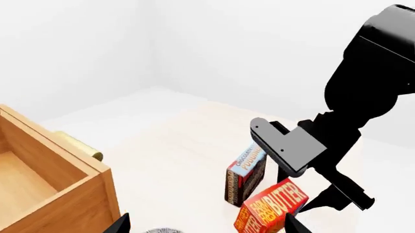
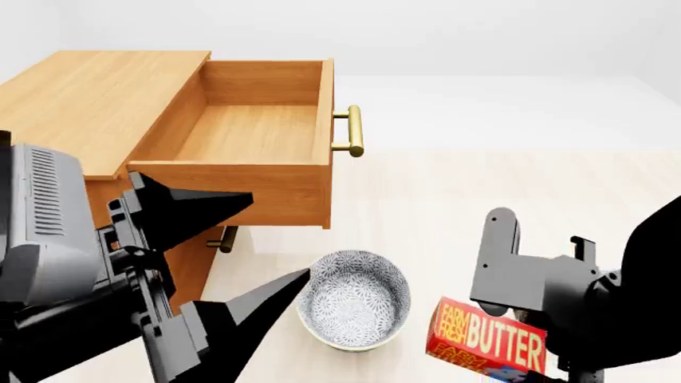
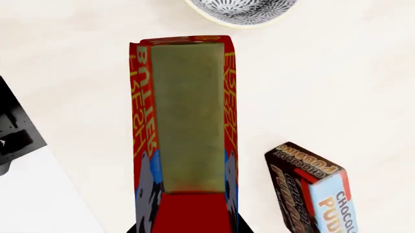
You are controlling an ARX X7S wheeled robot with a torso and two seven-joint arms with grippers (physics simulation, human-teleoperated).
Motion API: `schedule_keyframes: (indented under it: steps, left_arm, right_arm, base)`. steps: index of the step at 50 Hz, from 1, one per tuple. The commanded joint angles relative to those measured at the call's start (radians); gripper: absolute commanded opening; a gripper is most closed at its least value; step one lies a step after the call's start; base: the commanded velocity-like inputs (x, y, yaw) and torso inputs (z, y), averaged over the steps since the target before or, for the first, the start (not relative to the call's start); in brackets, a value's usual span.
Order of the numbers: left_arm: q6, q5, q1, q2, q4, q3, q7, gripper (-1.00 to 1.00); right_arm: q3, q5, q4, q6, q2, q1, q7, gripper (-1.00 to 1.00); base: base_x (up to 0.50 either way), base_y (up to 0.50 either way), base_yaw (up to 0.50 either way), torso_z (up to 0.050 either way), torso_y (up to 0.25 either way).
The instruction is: Put the butter at the back in the top drawer of the cabinet and close it.
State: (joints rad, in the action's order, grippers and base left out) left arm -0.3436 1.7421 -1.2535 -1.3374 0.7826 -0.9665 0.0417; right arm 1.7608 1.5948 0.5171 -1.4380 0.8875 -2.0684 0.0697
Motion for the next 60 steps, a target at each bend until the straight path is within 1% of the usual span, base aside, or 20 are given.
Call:
schedule_keyframes:
  steps: [1,14,21,24,30,39,47,53,60]
  left_arm:
    - [-0.212,0.056,-0.148,0.078,-0.064,0.025,-0.056,1.00]
    - [-0.475,0.051,-0.312,0.216,-0.189,-0.008,-0.139,1.00]
    - [-0.561,0.049,-0.374,0.274,-0.238,-0.024,-0.184,1.00]
    - [-0.592,0.057,-0.397,0.299,-0.261,-0.028,-0.223,1.00]
    - [-0.649,0.042,-0.426,0.343,-0.278,-0.052,-0.239,1.00]
    - [-0.686,0.046,-0.459,0.380,-0.293,-0.061,-0.245,1.00]
    - [-0.713,0.055,-0.483,0.412,-0.309,-0.071,-0.245,1.00]
    - [-0.721,0.064,-0.490,0.435,-0.326,-0.077,-0.252,1.00]
    - [-0.734,0.038,-0.487,0.458,-0.330,-0.092,-0.258,1.00]
  right_arm:
    - [-0.047,0.015,0.025,-0.030,-0.020,-0.117,-0.024,-1.00]
    - [-0.054,0.005,-0.026,-0.061,-0.108,-0.180,0.073,-1.00]
    - [-0.059,0.013,-0.046,-0.063,-0.150,-0.202,0.105,-1.00]
    - [-0.060,0.019,-0.053,-0.066,-0.167,-0.211,0.103,-1.00]
    - [-0.058,0.025,-0.054,-0.058,-0.189,-0.225,0.113,-1.00]
    - [-0.064,0.022,-0.071,-0.061,-0.222,-0.230,0.129,-1.00]
    - [-0.101,0.044,-0.088,-0.070,-0.248,-0.242,0.136,-1.00]
    - [-0.117,0.049,-0.096,-0.071,-0.266,-0.240,0.128,-1.00]
    - [-0.120,0.055,-0.098,-0.067,-0.280,-0.236,0.122,-1.00]
  base:
    - [0.00,0.00,0.00,0.000,0.000]
    - [0.00,0.00,0.00,0.001,0.000]
    - [0.00,0.00,0.00,0.000,0.001]
    - [0.00,0.00,0.00,0.000,0.000]
    - [0.00,0.00,0.00,0.000,0.002]
    - [0.00,0.00,0.00,0.001,0.000]
    - [0.00,0.00,0.00,0.000,0.001]
    - [0.00,0.00,0.00,0.000,0.000]
    - [0.00,0.00,0.00,0.000,0.001]
